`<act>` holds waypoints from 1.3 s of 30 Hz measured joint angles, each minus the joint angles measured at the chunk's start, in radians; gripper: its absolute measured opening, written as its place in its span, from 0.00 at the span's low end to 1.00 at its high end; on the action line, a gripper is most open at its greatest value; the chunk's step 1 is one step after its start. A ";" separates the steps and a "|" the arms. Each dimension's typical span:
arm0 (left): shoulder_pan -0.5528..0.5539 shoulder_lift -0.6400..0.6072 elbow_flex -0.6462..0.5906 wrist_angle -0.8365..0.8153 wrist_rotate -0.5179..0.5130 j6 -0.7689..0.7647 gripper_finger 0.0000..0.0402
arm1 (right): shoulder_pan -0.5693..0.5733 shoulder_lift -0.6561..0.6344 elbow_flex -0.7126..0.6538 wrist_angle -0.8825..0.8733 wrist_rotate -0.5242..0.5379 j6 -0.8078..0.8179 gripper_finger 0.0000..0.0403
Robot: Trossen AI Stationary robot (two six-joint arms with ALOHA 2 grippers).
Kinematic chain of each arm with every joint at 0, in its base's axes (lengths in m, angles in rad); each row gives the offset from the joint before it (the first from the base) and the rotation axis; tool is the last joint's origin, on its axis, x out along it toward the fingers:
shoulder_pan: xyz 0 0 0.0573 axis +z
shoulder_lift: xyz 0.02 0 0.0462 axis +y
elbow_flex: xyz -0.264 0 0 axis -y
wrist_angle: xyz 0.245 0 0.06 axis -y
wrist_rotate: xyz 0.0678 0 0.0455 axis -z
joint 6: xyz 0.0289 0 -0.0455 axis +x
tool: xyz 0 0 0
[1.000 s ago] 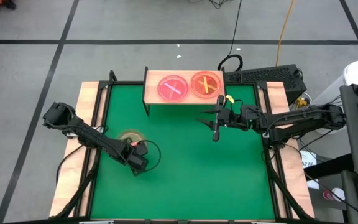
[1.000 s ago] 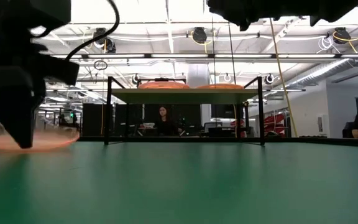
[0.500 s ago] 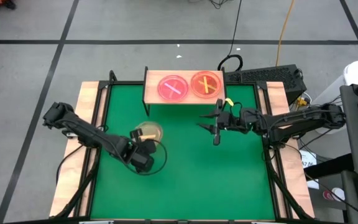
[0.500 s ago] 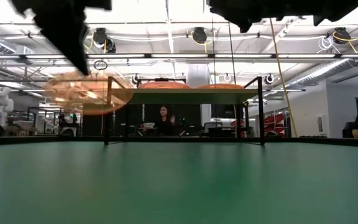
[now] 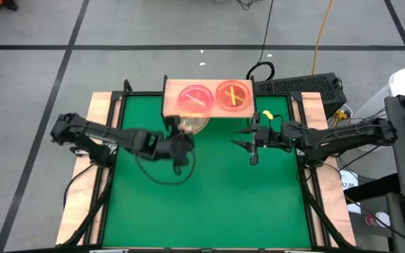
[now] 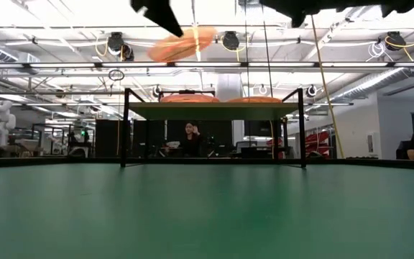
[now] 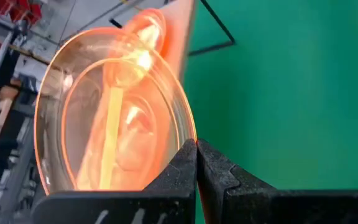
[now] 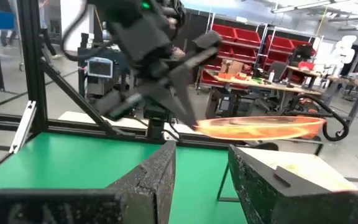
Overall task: Place and stack plates onto a shelf
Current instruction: Stack the orange plate on top of the pink plate on the shelf
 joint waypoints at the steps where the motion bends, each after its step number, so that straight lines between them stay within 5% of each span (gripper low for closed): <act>1: 0.032 0.001 0.000 0.031 0.023 0.046 0.01 | 0.000 -0.019 0.000 -0.019 0.001 0.001 0.33; 15: 0.361 0.019 0.000 0.142 0.305 0.125 0.01 | 0.000 -0.080 -0.003 -0.231 0.001 0.094 0.33; 31: 0.395 0.085 0.000 0.183 0.329 0.152 0.01 | 0.000 -0.116 -0.252 0.255 -0.002 0.100 0.33; 39: 0.395 0.090 -0.001 0.212 0.344 0.159 0.01 | 0.000 -0.167 -0.291 0.305 -0.002 0.111 0.33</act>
